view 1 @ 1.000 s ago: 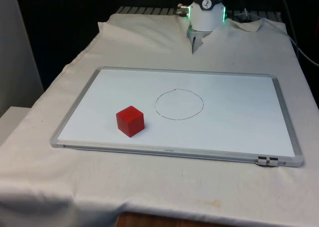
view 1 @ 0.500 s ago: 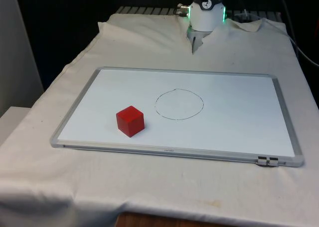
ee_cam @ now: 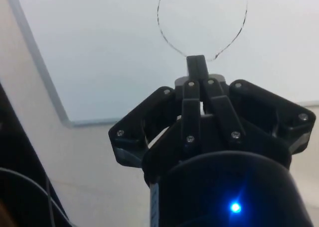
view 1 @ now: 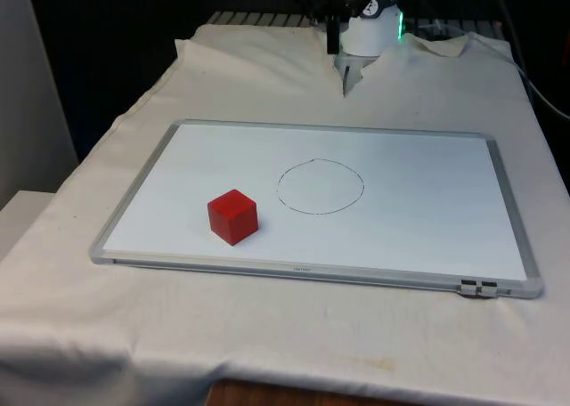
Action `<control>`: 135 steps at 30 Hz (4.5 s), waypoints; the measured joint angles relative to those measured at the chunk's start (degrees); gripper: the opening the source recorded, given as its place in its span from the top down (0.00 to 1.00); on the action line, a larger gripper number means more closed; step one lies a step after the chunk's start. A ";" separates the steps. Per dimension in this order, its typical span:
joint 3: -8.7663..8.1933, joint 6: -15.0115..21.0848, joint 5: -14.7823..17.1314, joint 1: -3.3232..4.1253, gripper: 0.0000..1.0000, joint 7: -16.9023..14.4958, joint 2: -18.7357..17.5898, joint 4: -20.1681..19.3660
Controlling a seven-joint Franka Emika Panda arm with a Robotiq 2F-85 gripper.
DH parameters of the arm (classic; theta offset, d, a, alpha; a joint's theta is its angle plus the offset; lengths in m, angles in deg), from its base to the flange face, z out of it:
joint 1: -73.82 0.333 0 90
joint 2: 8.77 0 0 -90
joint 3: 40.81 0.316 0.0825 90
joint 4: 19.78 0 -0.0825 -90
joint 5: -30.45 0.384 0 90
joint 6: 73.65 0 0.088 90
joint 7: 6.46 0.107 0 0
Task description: Push the cube into the marked area.
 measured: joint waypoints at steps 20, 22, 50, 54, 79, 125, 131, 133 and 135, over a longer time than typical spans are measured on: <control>-3.44 6.07 10.83 -2.29 1.00 -9.63 -12.32 5.73; -3.61 6.25 11.40 -2.41 1.00 -10.03 -12.89 6.02; -4.53 20.28 14.15 -2.92 1.00 -11.12 -21.08 9.22; -4.64 21.89 14.15 -2.98 1.00 -10.89 -22.06 9.22; -5.73 30.25 16.16 -3.67 1.00 -6.53 -29.79 9.22; -9.22 31.86 16.16 -3.90 1.00 4.47 -36.96 16.79; -10.03 32.54 16.04 -3.61 1.00 5.56 -38.50 16.90; -10.26 32.03 16.04 -3.55 1.00 5.61 -38.67 16.84; -10.43 31.28 16.04 -3.44 1.00 5.61 -38.67 16.73</control>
